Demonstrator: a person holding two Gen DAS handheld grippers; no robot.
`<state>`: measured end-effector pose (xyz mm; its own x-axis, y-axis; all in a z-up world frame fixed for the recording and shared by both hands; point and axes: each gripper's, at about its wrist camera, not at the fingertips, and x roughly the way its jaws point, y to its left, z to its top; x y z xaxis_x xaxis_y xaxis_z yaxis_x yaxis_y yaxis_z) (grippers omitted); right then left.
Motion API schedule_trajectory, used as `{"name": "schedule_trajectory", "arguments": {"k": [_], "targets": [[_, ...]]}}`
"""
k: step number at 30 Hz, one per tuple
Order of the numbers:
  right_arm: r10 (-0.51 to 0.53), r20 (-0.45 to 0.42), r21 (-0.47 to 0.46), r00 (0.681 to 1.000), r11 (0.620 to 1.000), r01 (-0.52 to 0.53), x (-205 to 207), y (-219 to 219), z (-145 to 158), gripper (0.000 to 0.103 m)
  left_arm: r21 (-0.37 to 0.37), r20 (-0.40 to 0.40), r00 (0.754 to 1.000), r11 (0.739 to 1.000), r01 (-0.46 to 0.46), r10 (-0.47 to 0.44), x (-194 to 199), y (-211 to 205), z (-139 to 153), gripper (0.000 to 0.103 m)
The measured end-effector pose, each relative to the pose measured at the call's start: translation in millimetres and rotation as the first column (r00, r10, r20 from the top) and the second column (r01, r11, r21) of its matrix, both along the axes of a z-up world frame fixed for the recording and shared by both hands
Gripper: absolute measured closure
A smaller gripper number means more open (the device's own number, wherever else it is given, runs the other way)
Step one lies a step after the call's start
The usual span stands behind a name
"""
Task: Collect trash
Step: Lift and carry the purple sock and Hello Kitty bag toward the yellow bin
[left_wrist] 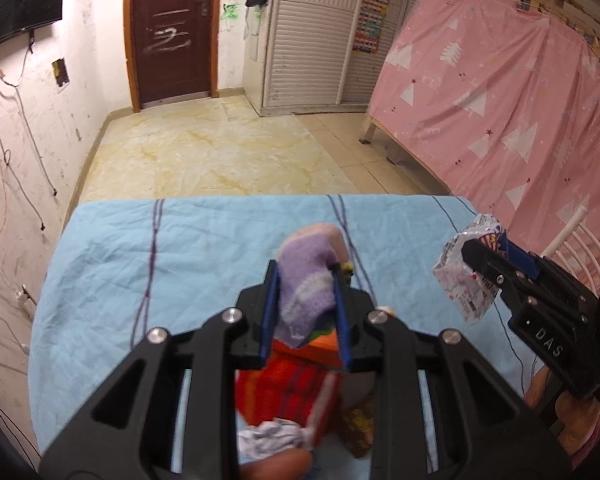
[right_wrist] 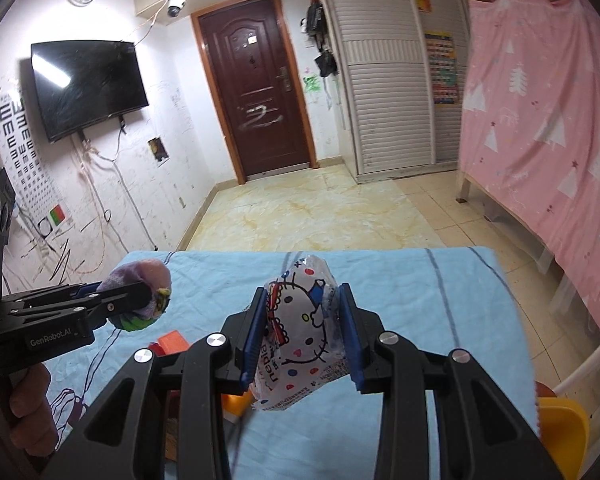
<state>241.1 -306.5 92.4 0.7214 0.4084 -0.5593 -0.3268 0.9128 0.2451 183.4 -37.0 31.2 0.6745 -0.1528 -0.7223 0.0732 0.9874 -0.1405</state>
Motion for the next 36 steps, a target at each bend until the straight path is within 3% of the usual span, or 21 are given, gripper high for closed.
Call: {"name": "schedule_trajectory", "arguments": {"k": [12,22,36], "targets": [[-0.116,0.025,0.037,0.993,0.993,0.115,-28,-73,0,0.074,0.023,-0.006,0.996,0.996,0.086,-0.086,-8,-55,2,0.08],[-0.249,0.041,0.056,0.968,0.968,0.247,-58,-141,-5,0.074,0.047,-0.001,0.983,0.982,0.184,-0.184,-20,-113,7,0.08],[-0.402,-0.001,0.05,0.916,0.914,0.401,-90,-221,-44,0.074,0.088,-0.004,0.932,0.928,0.362,-0.363,-46,-210,9,0.08]]}}
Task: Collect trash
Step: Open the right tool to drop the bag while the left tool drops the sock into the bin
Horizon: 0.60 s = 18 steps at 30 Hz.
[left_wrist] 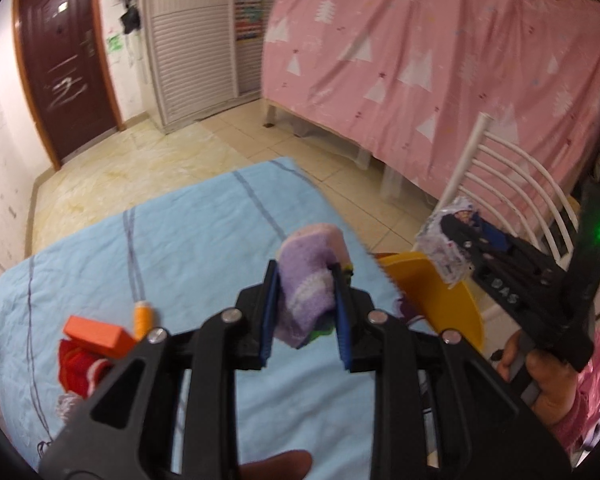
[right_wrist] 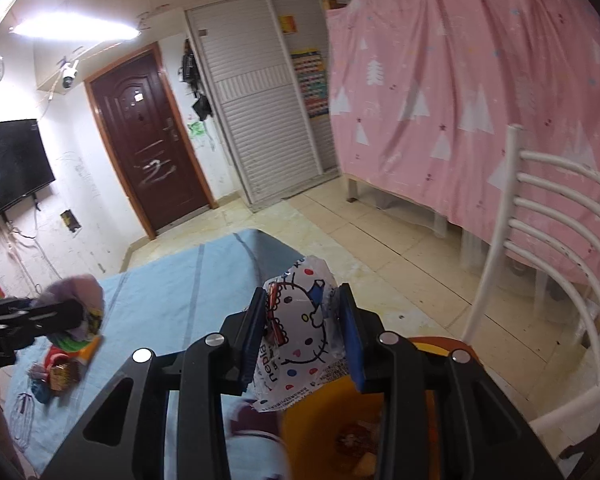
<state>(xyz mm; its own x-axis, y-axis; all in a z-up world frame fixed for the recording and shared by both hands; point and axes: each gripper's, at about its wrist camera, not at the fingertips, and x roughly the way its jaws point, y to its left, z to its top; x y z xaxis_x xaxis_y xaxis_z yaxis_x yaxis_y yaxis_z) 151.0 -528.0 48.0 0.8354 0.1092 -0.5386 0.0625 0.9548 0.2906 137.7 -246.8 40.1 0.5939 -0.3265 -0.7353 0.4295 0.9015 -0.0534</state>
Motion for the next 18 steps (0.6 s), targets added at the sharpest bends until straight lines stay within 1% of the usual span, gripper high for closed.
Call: {"name": "schedule_trajectory", "arguments": {"k": [7,11,15,17,18], "targets": [[-0.062,-0.033,0.034,0.998,0.997,0.063,-9,-34,-20,0.074,-0.003,-0.017,0.996,0.996,0.09,-0.09,-4,-46,2,0.08],[-0.081,-0.051,0.054,0.995,0.995,0.084,-13,-45,-28,0.07,0.0,-0.018,0.991,0.991,0.131,-0.131,-8,-67,2,0.08],[-0.099,-0.056,0.069,0.994,0.992,0.103,-15,-55,-30,0.064,0.007,-0.015,0.987,0.987,0.16,-0.16,-11,-87,0,0.079],[-0.106,-0.054,0.073,0.993,0.991,0.109,-16,-59,-31,0.06,0.007,-0.015,0.985,0.985,0.171,-0.171,-13,-94,-1,0.079],[-0.111,-0.051,0.074,0.992,0.991,0.115,-16,-61,-30,0.056,0.005,-0.018,0.984,0.984,0.178,-0.178,-14,-97,-1,0.079]]}}
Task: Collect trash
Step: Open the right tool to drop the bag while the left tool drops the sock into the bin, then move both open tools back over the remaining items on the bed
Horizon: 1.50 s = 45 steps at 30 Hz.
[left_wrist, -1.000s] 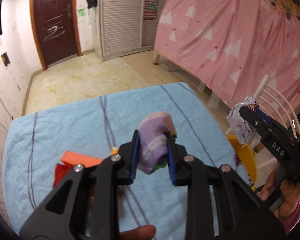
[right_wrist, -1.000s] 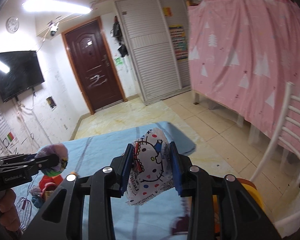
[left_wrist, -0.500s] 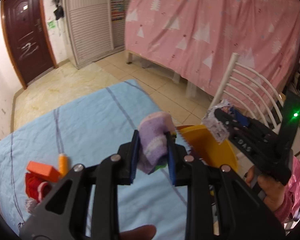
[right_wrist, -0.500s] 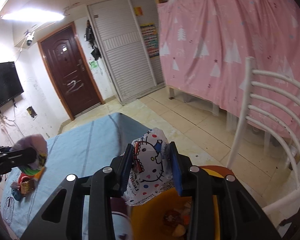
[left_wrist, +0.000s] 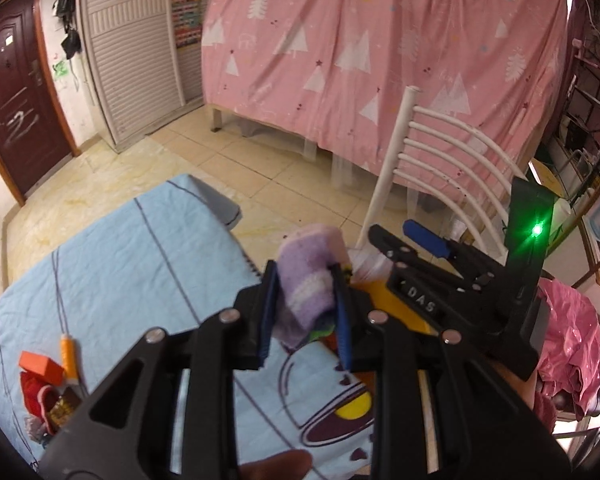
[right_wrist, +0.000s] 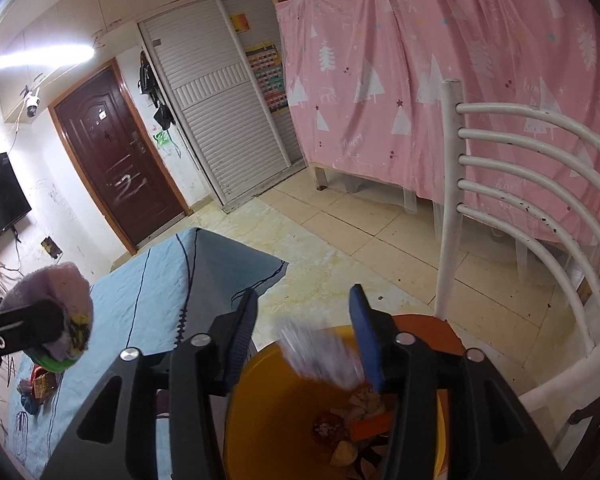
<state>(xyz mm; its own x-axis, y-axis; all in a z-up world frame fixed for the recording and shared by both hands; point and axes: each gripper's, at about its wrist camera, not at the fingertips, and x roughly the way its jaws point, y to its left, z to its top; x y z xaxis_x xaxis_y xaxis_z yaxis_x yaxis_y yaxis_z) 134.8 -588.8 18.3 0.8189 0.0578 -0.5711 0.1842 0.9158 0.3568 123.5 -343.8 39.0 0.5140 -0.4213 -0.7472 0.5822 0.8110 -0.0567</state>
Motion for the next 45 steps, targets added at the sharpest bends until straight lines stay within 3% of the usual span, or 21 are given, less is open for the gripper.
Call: {"name": "schedule_trajectory", "arguments": {"k": [7,11,23,28,31,45], "targets": [[-0.084,0.026,0.02,0.996,0.996,0.084,-9,-22,5,0.052,-0.037,-0.019,0.999,0.999,0.039,-0.04,0,-18,1,0.068],[-0.108,0.036,0.034,0.993,0.994,0.107,-13,-30,5,0.052,-0.062,-0.022,0.998,0.997,0.053,-0.054,-1,-20,1,0.044],[-0.056,0.035,0.016,0.998,0.998,0.056,-4,-14,11,0.052,-0.053,-0.04,0.999,0.999,-0.008,0.005,5,5,-1,0.043],[-0.003,0.044,0.004,0.999,1.0,0.002,0,10,20,0.052,-0.079,-0.044,0.998,0.996,-0.041,0.038,4,29,5,0.043],[0.045,0.054,-0.004,0.998,0.999,-0.045,3,27,27,0.052,-0.094,-0.044,0.997,0.993,-0.072,0.068,4,49,9,0.037],[0.228,0.037,-0.06,0.973,0.972,-0.225,25,110,41,0.046,-0.066,0.032,0.976,0.975,-0.213,0.216,1,134,25,0.03]]}}
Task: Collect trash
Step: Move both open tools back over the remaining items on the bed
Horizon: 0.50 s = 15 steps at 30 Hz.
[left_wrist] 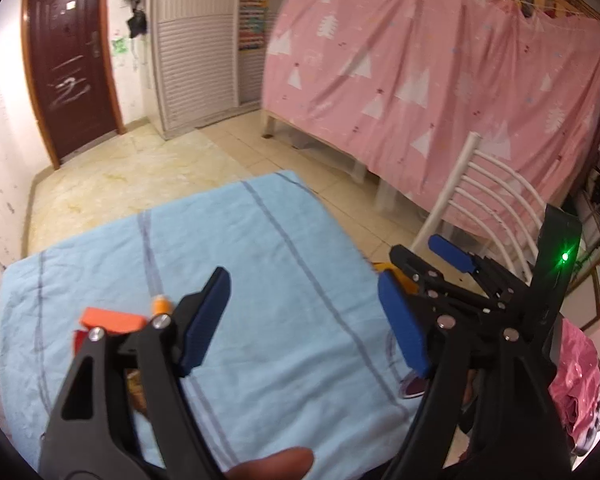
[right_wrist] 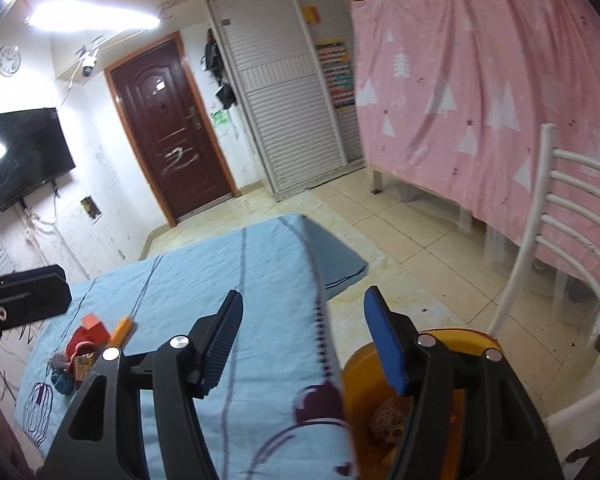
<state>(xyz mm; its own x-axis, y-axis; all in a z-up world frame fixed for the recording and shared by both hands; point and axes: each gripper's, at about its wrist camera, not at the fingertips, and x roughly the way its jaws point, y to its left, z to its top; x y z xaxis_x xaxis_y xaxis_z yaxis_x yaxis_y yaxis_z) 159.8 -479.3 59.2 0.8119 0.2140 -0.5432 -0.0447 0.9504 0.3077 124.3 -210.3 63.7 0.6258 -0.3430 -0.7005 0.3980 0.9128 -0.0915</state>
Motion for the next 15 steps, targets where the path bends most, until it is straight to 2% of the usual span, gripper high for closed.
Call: {"name": "schedule_trajectory", "arguments": {"k": [5,8,15], "targets": [[0.072,-0.009,-0.017,0.997,0.997,-0.072,8,32,2,0.045,0.015,0.009,0.998,0.998,-0.062,0.062,3,35,0,0.03],[0.119,-0.017,-0.038,0.993,0.992,-0.119,13,56,3,0.044,0.031,0.003,0.995,0.994,-0.1,0.1,7,56,-2,0.023],[0.201,-0.053,-0.061,0.978,0.977,-0.204,23,101,-2,0.043,0.034,-0.022,0.986,0.986,-0.163,0.164,16,101,-11,0.023]]}}
